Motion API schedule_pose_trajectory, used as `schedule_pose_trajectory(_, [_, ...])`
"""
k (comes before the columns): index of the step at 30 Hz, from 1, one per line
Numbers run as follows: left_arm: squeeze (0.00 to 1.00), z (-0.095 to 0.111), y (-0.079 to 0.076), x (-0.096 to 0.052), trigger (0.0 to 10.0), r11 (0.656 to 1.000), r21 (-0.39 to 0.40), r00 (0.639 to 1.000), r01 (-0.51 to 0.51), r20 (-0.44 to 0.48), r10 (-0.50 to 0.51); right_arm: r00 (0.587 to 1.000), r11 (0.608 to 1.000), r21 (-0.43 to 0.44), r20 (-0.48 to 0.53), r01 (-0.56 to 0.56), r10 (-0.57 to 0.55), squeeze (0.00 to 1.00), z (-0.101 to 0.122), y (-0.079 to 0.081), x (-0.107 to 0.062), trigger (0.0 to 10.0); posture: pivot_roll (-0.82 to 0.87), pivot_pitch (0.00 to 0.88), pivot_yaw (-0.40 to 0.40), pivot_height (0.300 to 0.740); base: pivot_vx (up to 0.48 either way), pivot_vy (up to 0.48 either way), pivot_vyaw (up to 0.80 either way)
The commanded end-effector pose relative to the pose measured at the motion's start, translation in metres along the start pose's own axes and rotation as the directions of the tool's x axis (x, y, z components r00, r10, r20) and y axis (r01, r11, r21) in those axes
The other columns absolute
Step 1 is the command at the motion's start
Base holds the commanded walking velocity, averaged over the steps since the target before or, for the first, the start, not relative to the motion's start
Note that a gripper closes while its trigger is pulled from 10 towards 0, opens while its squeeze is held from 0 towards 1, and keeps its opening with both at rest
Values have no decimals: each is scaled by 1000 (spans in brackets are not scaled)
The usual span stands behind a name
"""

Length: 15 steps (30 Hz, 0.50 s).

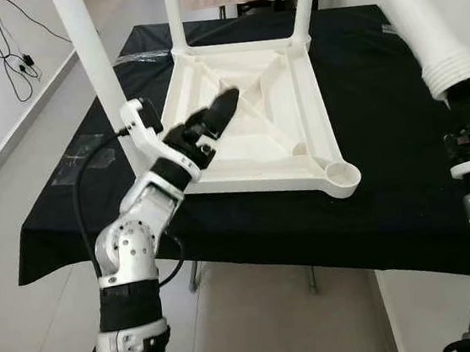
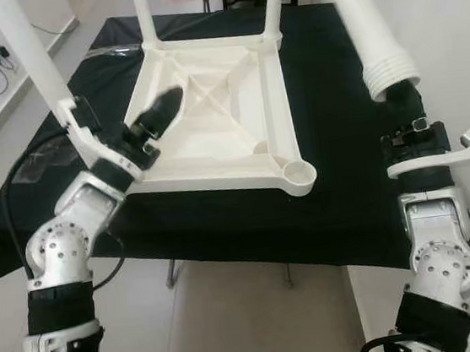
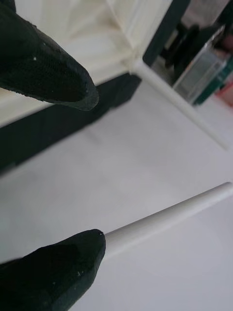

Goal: Building children table

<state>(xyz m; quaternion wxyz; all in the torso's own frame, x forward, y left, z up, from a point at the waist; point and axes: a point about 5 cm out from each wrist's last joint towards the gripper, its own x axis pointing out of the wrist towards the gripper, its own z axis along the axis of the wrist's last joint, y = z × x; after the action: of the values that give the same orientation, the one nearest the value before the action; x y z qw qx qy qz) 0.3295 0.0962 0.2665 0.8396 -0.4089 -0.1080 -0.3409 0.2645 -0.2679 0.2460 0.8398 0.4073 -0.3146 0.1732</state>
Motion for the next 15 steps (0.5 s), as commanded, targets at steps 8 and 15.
schedule_pose_trajectory(8, [1000, 1, -30, 9, 10000, 971, -153, 981, 184, -26, -190, 926, 905, 213, -3, -369, 378, 0, -9, 51, 4, 0, -62, 105, 40, 740, 0, 0, 0])
schedule_pose_trajectory(15, [1000, 7, -57, 5, 10000, 896, -234, 918, 377, -37, -396, 865, 839, 312, -88, -447, 494, 0, -31, 67, -1, 0, -53, 103, 38, 740, 0, 0, 0])
